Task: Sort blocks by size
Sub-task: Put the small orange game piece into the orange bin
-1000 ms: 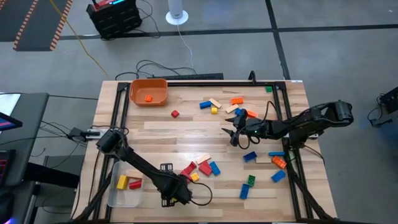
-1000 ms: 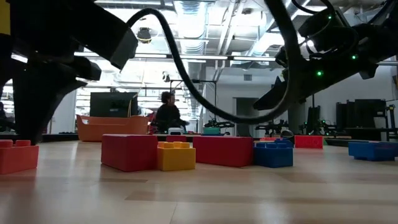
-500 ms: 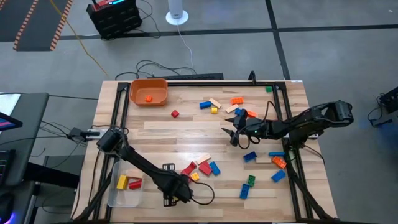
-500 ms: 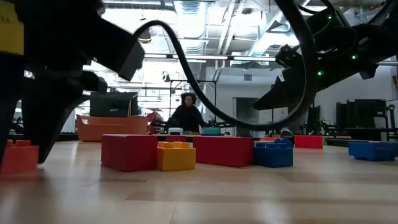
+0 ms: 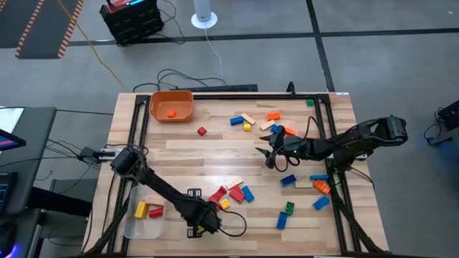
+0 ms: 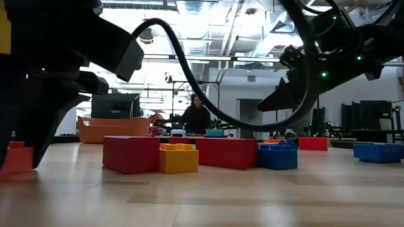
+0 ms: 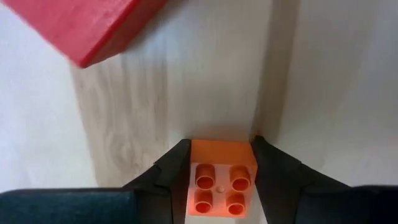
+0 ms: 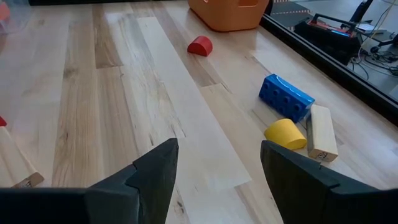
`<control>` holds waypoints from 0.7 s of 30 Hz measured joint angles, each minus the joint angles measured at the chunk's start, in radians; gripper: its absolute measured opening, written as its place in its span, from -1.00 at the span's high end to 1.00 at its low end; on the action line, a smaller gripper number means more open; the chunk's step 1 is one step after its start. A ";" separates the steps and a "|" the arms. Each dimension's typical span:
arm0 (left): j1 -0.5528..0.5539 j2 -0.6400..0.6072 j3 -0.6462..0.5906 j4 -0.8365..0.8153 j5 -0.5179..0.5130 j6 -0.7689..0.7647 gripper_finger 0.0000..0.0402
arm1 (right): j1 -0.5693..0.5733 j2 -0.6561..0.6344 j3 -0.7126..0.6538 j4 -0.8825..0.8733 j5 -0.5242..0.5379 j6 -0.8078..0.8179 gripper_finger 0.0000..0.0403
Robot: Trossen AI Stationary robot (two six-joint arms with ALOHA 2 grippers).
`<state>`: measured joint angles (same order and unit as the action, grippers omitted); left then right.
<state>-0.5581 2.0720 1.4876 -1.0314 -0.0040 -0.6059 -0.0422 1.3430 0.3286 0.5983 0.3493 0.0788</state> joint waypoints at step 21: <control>0.649 -0.389 -0.003 -0.238 -0.552 0.561 0.33 | 0.000 0.000 0.000 0.037 0.000 -0.008 -0.29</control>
<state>0.0909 1.6828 1.4849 -1.2695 -0.5561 -0.0448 -0.0418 1.3430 0.3286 0.6358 0.3496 0.0704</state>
